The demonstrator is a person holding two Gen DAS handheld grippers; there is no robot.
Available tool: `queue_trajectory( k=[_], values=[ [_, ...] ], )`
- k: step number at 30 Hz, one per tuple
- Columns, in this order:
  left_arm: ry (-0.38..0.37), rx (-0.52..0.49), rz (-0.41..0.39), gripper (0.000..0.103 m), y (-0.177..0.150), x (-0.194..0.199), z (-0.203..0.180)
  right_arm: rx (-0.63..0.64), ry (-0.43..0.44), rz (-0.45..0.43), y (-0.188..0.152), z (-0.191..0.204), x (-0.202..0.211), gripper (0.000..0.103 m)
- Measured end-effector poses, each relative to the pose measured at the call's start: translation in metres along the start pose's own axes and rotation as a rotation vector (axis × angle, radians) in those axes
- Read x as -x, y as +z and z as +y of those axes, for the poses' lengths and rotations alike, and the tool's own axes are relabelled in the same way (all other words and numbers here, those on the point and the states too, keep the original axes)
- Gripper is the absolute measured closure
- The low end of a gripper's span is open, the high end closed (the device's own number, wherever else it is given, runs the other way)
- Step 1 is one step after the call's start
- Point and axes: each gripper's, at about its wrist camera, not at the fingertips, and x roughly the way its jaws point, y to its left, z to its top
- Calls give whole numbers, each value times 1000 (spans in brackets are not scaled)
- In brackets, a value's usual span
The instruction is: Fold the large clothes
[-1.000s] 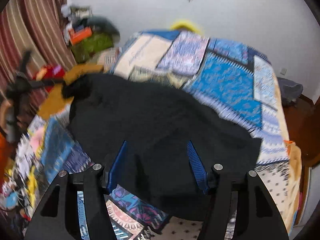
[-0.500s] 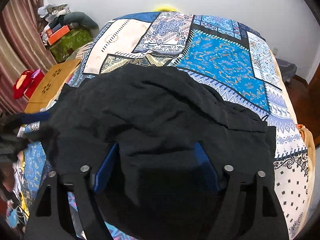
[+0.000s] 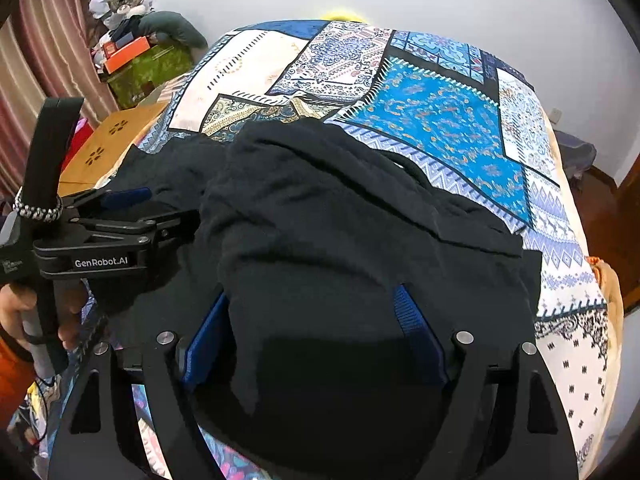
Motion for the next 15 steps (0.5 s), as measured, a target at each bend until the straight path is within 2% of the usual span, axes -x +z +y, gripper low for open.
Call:
queue_trajectory(
  k=[7,12,15],
  values=[
    [43,39,-54,8,-26,37,14,-49,10,28,-17,-11,18,23],
    [65,135,-64,9,-42,67,43,-94,-15,30,-27,-16,36,23],
    [80,226,-72,9,-51,82,68,-104,-30,18,-29,-16,48,23]
  ],
)
